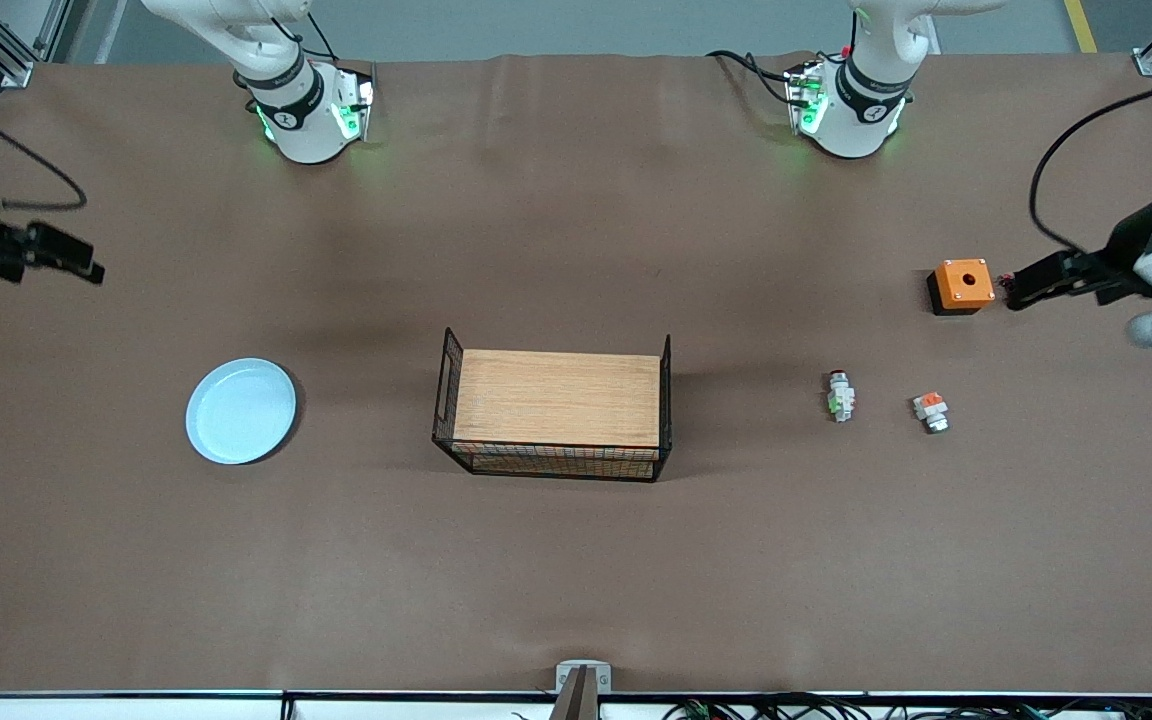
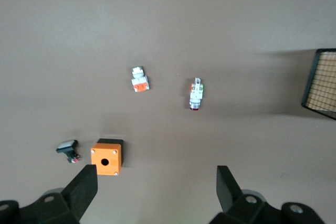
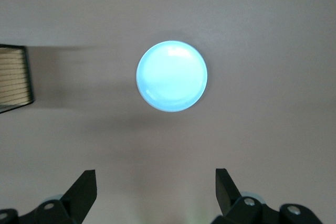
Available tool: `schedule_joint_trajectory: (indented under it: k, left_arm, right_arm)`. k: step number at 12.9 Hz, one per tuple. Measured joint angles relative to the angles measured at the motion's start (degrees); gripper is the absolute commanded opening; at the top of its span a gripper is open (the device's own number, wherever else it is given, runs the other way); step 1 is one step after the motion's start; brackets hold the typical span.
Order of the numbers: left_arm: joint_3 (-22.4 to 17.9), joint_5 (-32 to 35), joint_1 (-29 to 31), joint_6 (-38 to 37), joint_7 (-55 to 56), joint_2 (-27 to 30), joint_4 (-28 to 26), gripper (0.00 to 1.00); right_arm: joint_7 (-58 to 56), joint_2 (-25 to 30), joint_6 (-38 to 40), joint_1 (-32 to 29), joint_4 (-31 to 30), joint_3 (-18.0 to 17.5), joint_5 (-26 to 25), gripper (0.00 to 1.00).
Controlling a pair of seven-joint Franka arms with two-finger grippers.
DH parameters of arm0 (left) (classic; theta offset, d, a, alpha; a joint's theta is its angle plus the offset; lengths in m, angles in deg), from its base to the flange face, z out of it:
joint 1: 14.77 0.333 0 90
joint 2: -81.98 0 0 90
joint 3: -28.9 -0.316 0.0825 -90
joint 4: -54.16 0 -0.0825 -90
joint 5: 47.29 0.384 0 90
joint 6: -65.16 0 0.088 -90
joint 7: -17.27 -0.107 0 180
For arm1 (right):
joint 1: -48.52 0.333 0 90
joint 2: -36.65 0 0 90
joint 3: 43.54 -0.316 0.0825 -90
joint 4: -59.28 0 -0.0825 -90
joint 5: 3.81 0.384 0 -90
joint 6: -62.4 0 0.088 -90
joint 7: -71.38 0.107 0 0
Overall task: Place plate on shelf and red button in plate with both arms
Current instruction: 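Reach the right gripper to the plate while the left gripper reaches the switch, then grasp the plate rim with the right gripper while the left gripper grasps the switch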
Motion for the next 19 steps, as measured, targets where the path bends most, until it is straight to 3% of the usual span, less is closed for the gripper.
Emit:
schedule_joint_trajectory:
  k: [3, 7, 13, 19]
  left_arm:
    - [0.29, -0.08, -2.36, 3.53, 3.23, -6.82, -0.04, 1.0]
    - [0.46, -0.3, -4.31, 9.25, 3.78, -12.85, -0.62, 1.0]
    - [2.49, -0.32, -4.6, 25.12, 3.74, -14.38, -12.61, 1.0]
    - [2.92, -0.28, -5.43, 37.62, 0.83, -18.09, -20.66, 0.99]
  right_arm:
    - [-2.37, -7.44, -7.01, -2.23, -0.05, 0.12, 0.01, 1.0]
    - [-7.28, -12.4, -19.96, -4.91, -5.15, 0.17, 0.02, 1.0]
    - [-12.81, -19.4, -46.68, -6.89, -18.94, 0.16, 0.42, 1.0]
    - [-19.94, -26.9, -53.15, -8.36, -20.55, 0.12, 7.42, 1.0]
